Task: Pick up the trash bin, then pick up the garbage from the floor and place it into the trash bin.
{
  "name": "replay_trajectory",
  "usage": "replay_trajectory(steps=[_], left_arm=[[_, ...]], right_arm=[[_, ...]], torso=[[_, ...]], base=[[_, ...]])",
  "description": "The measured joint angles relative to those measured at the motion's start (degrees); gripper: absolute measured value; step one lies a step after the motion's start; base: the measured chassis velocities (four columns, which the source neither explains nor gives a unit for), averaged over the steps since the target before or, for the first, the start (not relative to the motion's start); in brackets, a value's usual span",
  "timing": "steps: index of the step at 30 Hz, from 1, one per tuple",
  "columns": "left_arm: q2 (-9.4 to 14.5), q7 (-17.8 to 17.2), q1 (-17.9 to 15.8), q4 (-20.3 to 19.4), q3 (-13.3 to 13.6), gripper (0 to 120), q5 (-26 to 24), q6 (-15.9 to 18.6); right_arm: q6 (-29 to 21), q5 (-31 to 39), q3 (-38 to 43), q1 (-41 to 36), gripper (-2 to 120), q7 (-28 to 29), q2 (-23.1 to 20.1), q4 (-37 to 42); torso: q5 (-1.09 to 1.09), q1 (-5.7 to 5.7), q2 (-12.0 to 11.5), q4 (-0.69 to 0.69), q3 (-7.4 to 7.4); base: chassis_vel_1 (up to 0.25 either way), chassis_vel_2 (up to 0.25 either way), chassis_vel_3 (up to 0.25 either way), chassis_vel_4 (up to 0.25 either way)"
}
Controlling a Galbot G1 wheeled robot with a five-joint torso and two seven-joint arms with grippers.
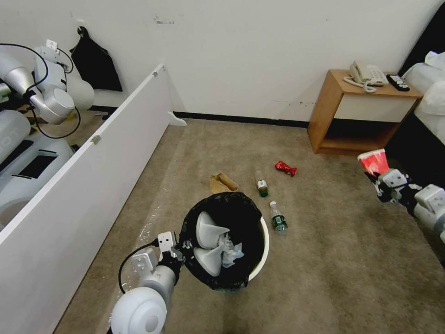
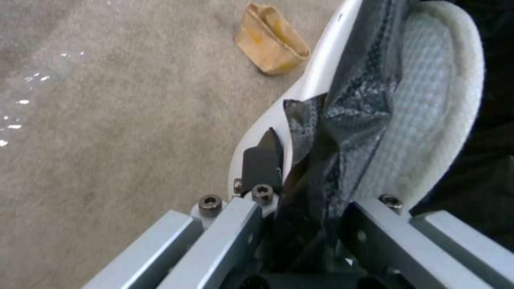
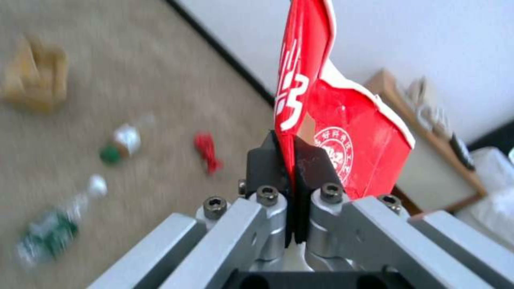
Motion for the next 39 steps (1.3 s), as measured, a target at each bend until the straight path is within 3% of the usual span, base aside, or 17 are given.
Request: replay_trajectory(steps=[6, 18, 23, 28, 39], left_arm=[[0.6, -0.3, 1.3, -0.4, -0.4, 1, -0.4, 0.3], [-0.7, -0.3, 2.5, 0.1, 0.3, 1, 0.0, 1.1], [0.9, -0.5, 1.3, 0.7, 2.5, 1, -1.5, 1.4], [1.4, -1.7, -0.2, 1.1, 3.0, 1, -4.3, 2.0], [-2.2, -3.7, -2.8, 4.1, 5.2, 1, -6.7, 4.1]], right_arm=[[0.5, 4.3, 0.8, 0.3, 0, 1.6, 0.8, 5.4], [2.5, 13.8, 0.8, 0.1, 0, 2.4, 1.5, 15.5], [3.3, 23.3, -0.1, 0.5, 0, 2.4, 0.2, 21.3], [3.8, 27.6, -1.0, 0.4, 0, 1.7, -0.4, 24.1], [5.4, 37.4, -3.0, -0.4, 0, -4.0, -0.8, 33.2]], torso=[[0.00, 0.00, 0.0, 0.01, 0.00], [0.01, 0.00, 0.0, 0.00, 0.00], [0.00, 0.00, 0.0, 0.00, 0.00], [0.00, 0.00, 0.0, 0.00, 0.00], [0.01, 0.00, 0.0, 0.01, 0.00]], base=[[0.000, 0.000, 0.000, 0.000], [0.000, 0.000, 0.000, 0.000], [0.000, 0.000, 0.000, 0.000], [0.000, 0.000, 0.000, 0.000], [0.000, 0.000, 0.000, 0.000]])
